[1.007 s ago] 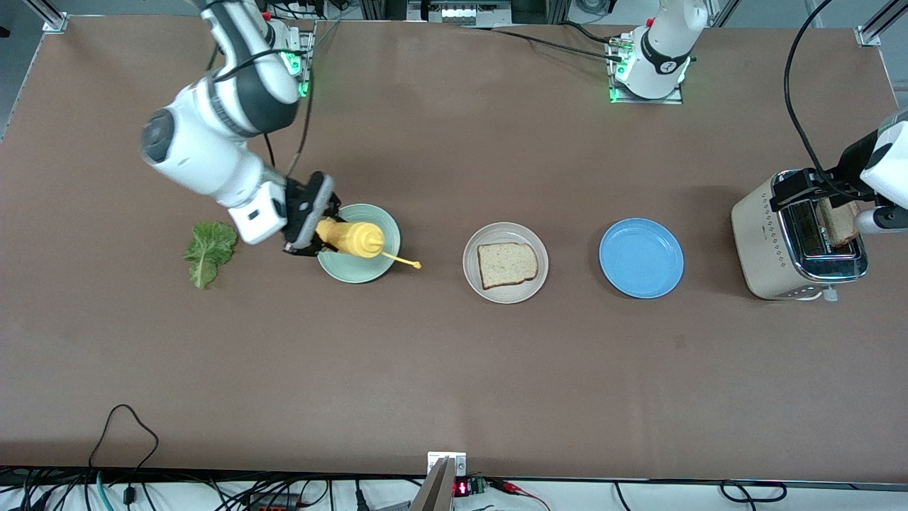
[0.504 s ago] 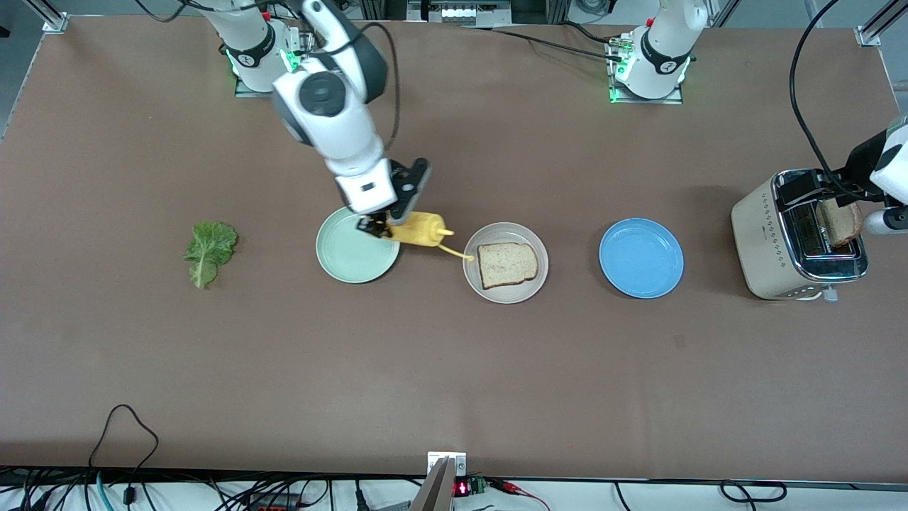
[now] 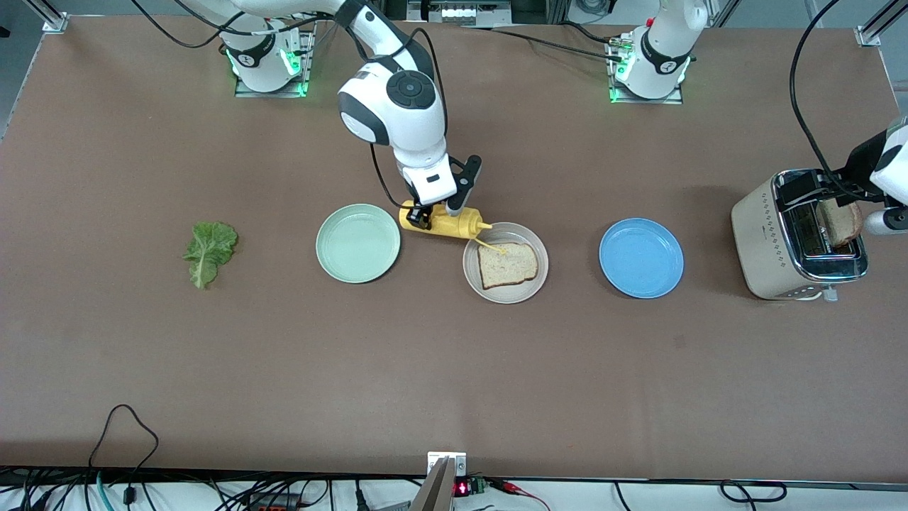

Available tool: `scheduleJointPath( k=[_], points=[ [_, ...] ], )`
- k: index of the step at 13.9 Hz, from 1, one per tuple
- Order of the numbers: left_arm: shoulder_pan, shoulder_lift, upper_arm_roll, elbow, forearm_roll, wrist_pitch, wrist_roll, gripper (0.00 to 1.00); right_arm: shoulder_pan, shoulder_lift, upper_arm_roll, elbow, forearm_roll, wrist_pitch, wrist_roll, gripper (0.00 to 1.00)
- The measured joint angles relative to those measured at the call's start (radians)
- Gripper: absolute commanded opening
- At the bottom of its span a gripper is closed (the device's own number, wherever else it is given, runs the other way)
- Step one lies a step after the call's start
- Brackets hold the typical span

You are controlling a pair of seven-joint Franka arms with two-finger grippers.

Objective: Make sandwich in beige plate with both arms
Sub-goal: 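Tilt the yellow bottle over the bread and squeeze sauce onto it, then carry the yellow bottle back and set it beside the lettuce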

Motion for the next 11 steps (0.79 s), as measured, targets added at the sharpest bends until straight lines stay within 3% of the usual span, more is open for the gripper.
scheduleJointPath(
  k=[4,7,9,11],
  points=[
    [0.0,0.0,0.0,0.0,0.0,-0.011,0.0,1.0,-0.002,0.0,-0.015,0.008,-0.014,-0.003,0.024,0.03],
    [0.0,0.0,0.0,0.0,0.0,-0.012,0.0,1.0,-0.061,-0.042,-0.014,0.007,-0.009,-0.014,0.027,0.03],
    [0.0,0.0,-0.002,0.0,0.0,-0.012,0.0,1.0,-0.15,-0.107,0.021,-0.026,0.041,-0.025,-0.01,0.03],
    [-0.001,0.0,-0.005,0.0,0.0,-0.012,0.0,1.0,-0.256,-0.198,0.066,-0.092,0.155,-0.033,-0.151,0.03]
  ],
)
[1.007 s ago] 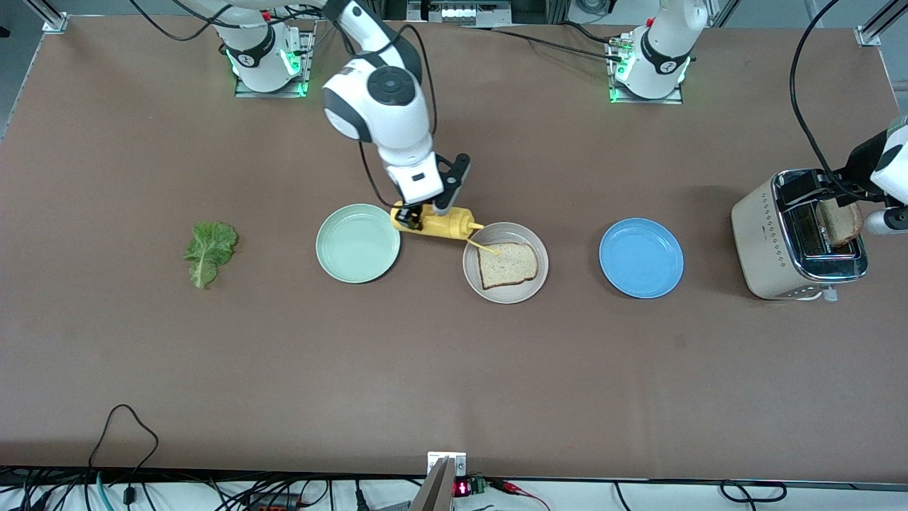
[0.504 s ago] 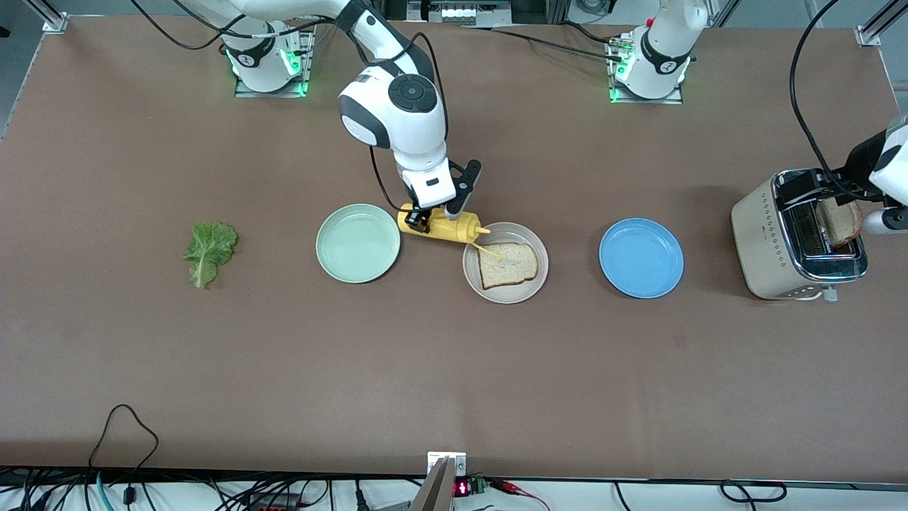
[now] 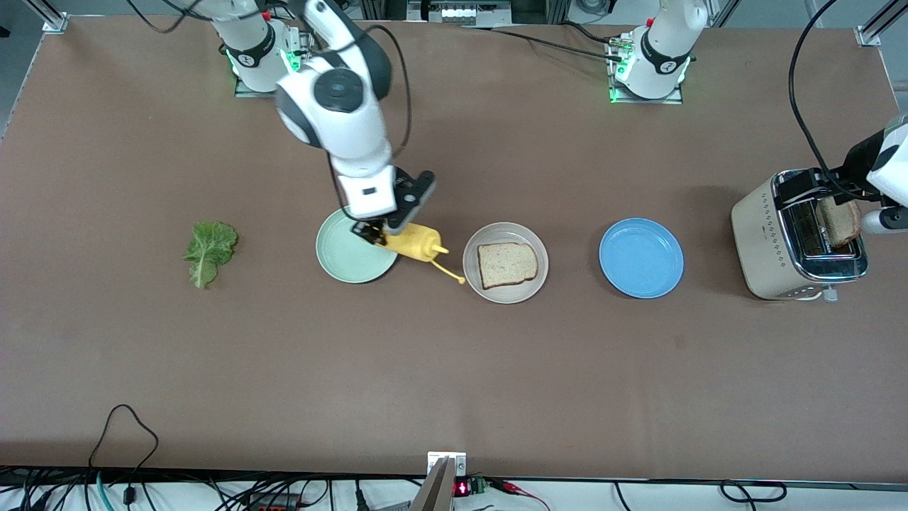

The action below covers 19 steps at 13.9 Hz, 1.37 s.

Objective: Make sandwich in beige plate with both arms
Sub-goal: 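Carry the yellow bottle back and set it beside the lettuce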

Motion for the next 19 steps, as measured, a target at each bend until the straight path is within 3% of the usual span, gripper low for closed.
scheduleJointPath(
  k=[3,6,13,19],
  points=[
    [0.0,0.0,-0.003,0.0,0.0,0.0,0.0,1.0,-0.131,-0.137,0.015,-0.113,0.217,-0.009,-0.298,0.03],
    [-0.002,0.0,-0.005,0.0,0.0,0.0,0.0,1.0,-0.268,-0.212,0.015,-0.193,0.458,-0.04,-0.633,0.03],
    [-0.011,0.0,-0.027,0.0,0.06,0.0,0.0,1.0,-0.526,-0.212,0.006,-0.367,0.964,-0.077,-1.404,0.03],
    [-0.013,0.0,-0.029,0.0,0.061,0.0,0.0,1.0,-0.628,-0.096,-0.089,-0.414,1.122,-0.212,-1.806,0.04]
  ],
)
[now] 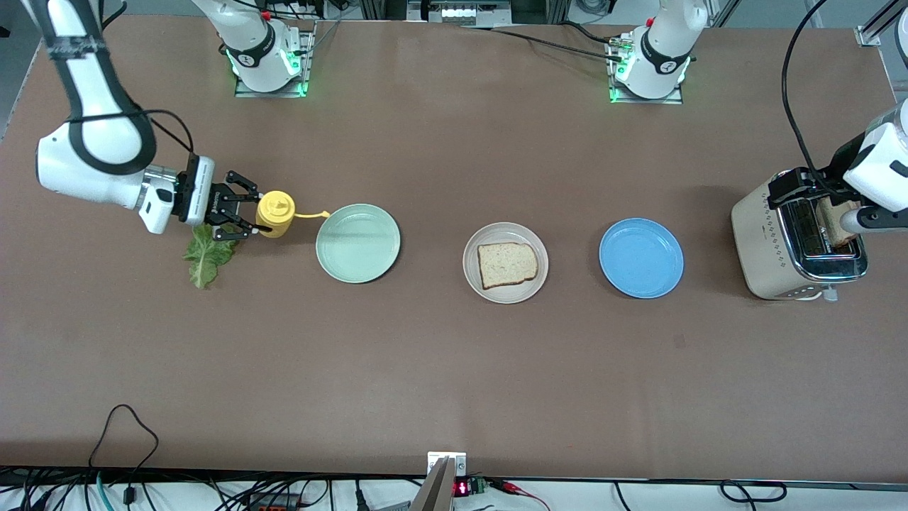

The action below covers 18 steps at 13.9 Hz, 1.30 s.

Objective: Make sandwich in beige plate with both arms
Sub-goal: 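Carry the yellow bottle back and set it beside the lettuce, then open the right gripper and move it over the lettuce leaf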

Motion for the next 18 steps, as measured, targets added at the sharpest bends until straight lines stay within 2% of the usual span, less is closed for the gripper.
scheduleJointPath(
  k=[5,15,16,18],
  points=[
    [0.0,0.0,0.0,0.0,0.0,0.0,0.0,1.0,-0.075,0.151,-0.007,-0.006,0.117,-0.083,-0.252,0.06],
    [0.0,0.0,-0.001,0.0,0.0,-0.001,0.0,1.0,-0.109,0.275,-0.007,0.0,0.143,-0.087,-0.369,0.08],
    [-0.001,0.0,-0.001,0.0,0.0,-0.001,0.0,1.0,-0.11,0.283,-0.007,0.001,0.143,-0.088,-0.372,0.16],
    [-0.001,0.0,-0.009,0.0,0.0,-0.001,0.001,1.0,-0.115,0.295,-0.007,0.002,0.144,-0.089,-0.374,0.46]
  ],
)
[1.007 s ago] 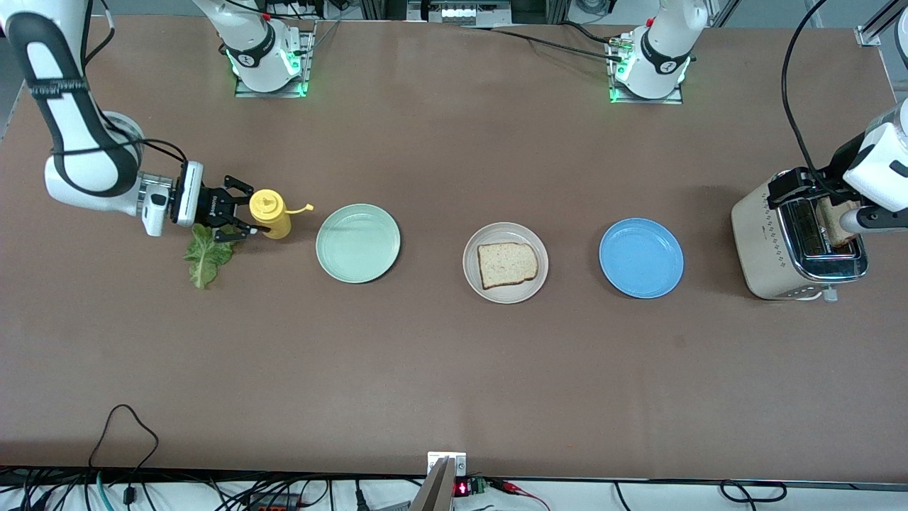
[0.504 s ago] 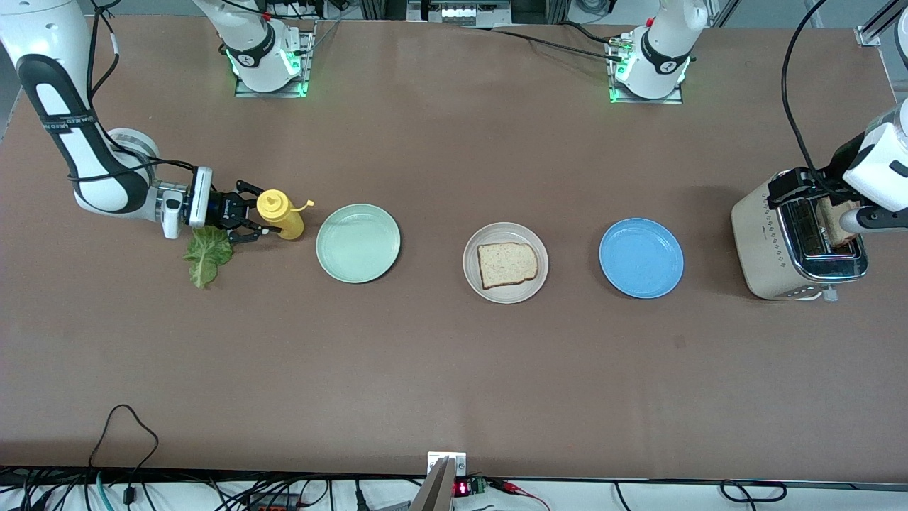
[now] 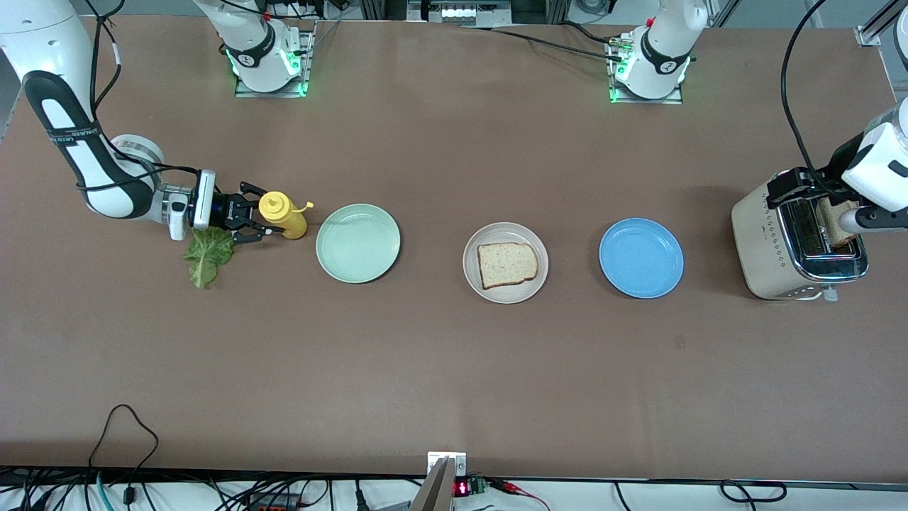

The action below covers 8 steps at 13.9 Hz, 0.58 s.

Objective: Make sandwich in beige plate with both arms
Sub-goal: 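Open the right gripper and move it over the lettuce leaf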

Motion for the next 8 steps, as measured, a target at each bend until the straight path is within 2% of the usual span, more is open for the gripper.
scheduleJointPath(
  k=[1,3,8],
  points=[
    [0.0,0.0,-0.01,0.0,0.0,0.0,-0.001,1.0,-0.002,0.003,0.0,0.0,0.001,0.0,0.0,0.72],
    [-0.002,-0.001,-0.024,0.0,0.0,0.0,-0.003,1.0,-0.004,0.006,0.0,0.002,0.002,-0.001,0.0,1.0],
    [-0.002,-0.001,-0.026,0.001,0.0,-0.002,-0.003,1.0,-0.007,0.006,0.0,0.015,0.007,-0.016,0.0,1.0]
  ],
)
